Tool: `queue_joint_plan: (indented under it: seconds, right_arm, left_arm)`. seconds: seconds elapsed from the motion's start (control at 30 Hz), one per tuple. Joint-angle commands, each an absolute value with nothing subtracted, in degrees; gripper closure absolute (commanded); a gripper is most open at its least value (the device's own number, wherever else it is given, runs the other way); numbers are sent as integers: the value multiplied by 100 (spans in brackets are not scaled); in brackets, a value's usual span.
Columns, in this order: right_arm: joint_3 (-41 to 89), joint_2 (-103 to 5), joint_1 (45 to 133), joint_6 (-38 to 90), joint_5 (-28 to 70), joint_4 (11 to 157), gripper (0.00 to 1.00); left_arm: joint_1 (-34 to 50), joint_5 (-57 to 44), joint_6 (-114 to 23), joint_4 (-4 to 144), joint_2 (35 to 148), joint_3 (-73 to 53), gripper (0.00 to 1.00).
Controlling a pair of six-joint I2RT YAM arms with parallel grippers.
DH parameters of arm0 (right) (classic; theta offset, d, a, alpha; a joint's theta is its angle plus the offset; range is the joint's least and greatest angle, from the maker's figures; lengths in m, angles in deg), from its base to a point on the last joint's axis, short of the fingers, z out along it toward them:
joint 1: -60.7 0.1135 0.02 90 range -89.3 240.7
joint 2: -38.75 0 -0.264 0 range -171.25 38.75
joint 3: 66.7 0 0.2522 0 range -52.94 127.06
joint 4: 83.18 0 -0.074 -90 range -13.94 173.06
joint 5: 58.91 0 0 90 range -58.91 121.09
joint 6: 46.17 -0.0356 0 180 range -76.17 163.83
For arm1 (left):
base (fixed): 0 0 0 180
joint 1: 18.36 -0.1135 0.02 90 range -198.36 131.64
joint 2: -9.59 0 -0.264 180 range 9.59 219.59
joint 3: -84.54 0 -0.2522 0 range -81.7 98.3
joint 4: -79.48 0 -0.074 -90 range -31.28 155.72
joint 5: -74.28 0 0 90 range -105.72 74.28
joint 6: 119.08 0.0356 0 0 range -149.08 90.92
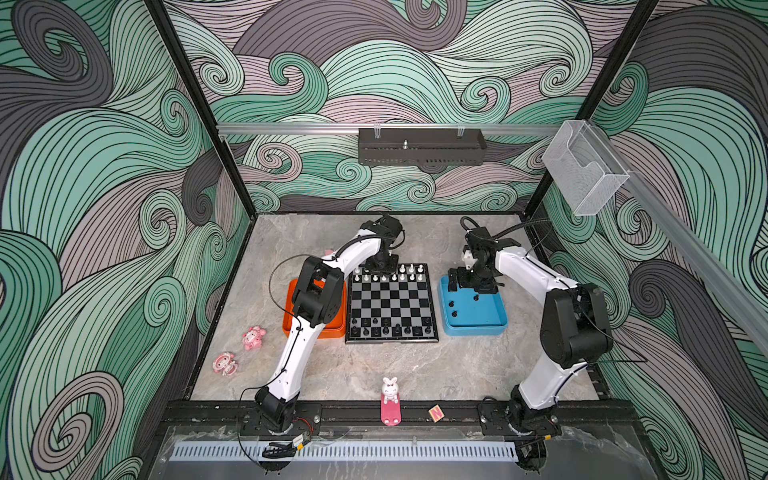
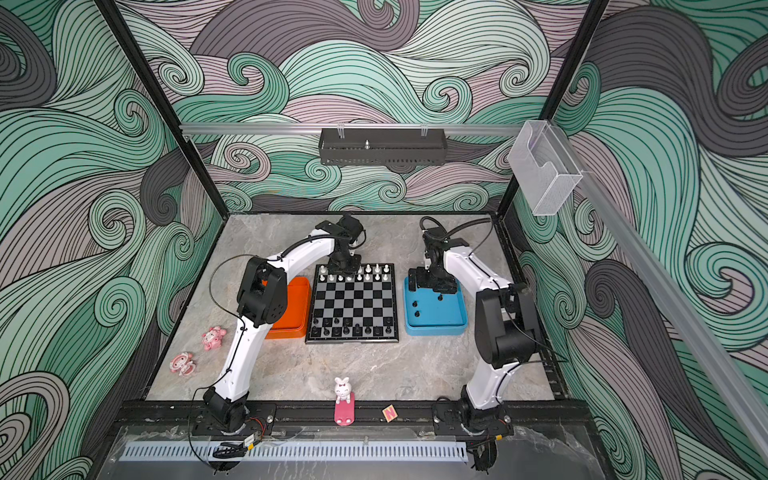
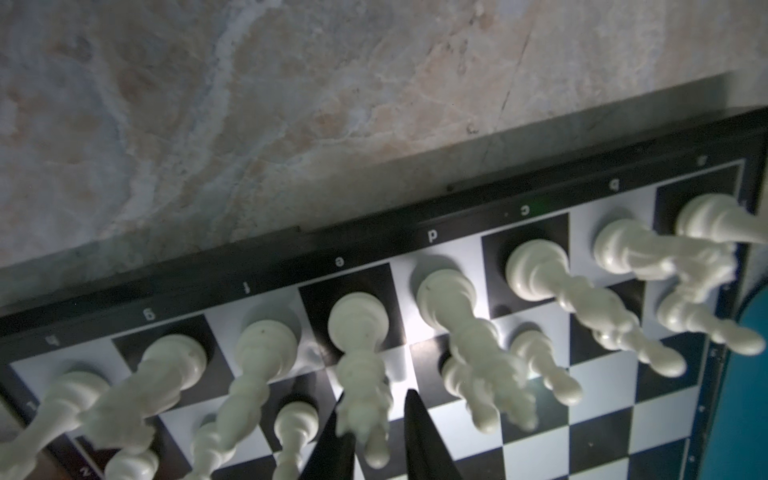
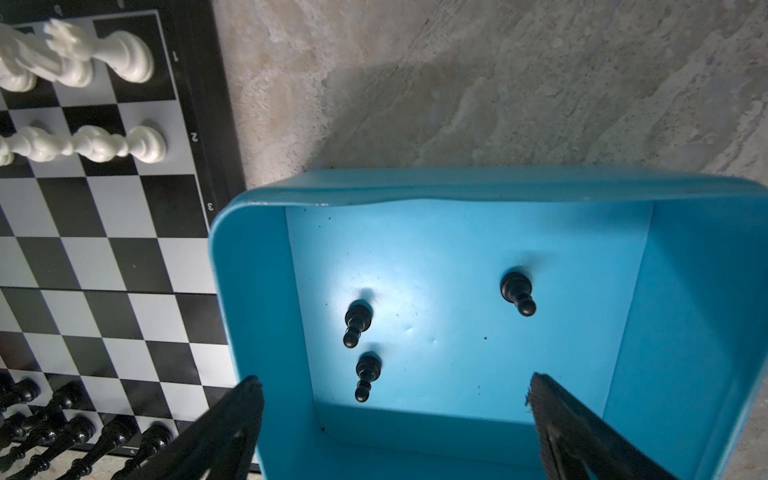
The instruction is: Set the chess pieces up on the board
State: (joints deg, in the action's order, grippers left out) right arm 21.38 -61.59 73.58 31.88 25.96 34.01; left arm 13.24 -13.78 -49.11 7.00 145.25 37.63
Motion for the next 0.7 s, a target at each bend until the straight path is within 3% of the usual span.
queue_joint_plan:
  seconds: [0.0, 0.67]
  right_arm:
    - [2168, -6101, 7322, 3262, 2559, 3367, 0]
    - [2220, -5825, 7318, 3214, 2661, 3299, 0]
  left_arm:
    - [1407, -1439, -4975, 568, 14248, 3906, 73]
    - [1451, -1611, -4958, 713, 12990, 3409, 63]
